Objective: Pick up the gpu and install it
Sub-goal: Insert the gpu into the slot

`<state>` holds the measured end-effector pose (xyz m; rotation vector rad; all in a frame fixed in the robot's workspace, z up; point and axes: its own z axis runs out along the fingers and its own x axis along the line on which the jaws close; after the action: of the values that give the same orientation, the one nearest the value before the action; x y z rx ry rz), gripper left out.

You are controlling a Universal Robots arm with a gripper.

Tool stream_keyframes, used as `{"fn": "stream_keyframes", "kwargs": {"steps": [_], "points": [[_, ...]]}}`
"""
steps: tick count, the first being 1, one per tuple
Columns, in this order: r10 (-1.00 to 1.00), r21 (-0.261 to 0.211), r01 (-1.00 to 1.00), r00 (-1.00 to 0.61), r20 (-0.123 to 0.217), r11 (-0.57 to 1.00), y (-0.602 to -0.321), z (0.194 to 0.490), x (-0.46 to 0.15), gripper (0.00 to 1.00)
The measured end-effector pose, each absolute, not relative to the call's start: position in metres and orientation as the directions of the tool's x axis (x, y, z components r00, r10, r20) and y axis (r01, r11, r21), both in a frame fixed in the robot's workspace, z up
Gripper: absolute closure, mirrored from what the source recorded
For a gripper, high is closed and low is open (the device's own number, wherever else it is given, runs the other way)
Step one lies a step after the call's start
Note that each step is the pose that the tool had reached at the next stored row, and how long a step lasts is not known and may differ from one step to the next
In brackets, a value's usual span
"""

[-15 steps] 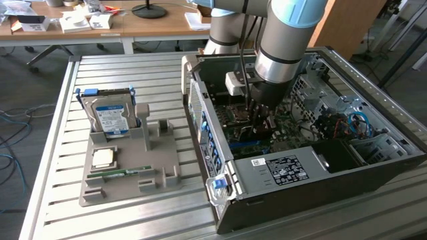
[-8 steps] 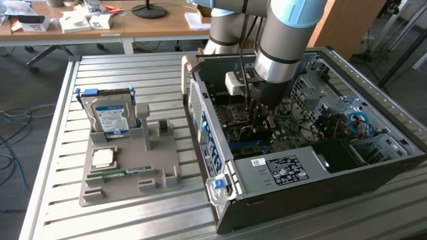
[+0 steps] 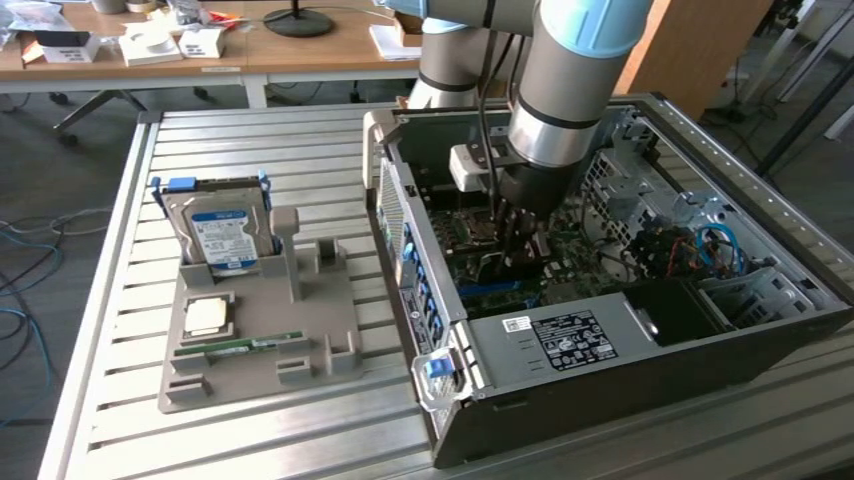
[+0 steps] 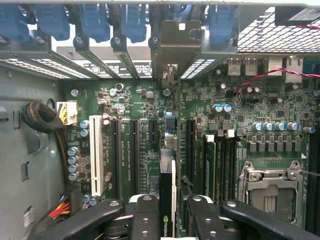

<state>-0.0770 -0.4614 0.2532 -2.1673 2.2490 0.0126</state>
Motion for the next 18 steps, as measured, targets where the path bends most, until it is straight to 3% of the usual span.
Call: {"fn": "stream_keyframes", "kwargs": {"steps": [18], "points": [[-0.999,-0.007,-0.999,-0.037,-0.018,0.037,-0.4605,0.2509,-0.0777,0.74]]}}
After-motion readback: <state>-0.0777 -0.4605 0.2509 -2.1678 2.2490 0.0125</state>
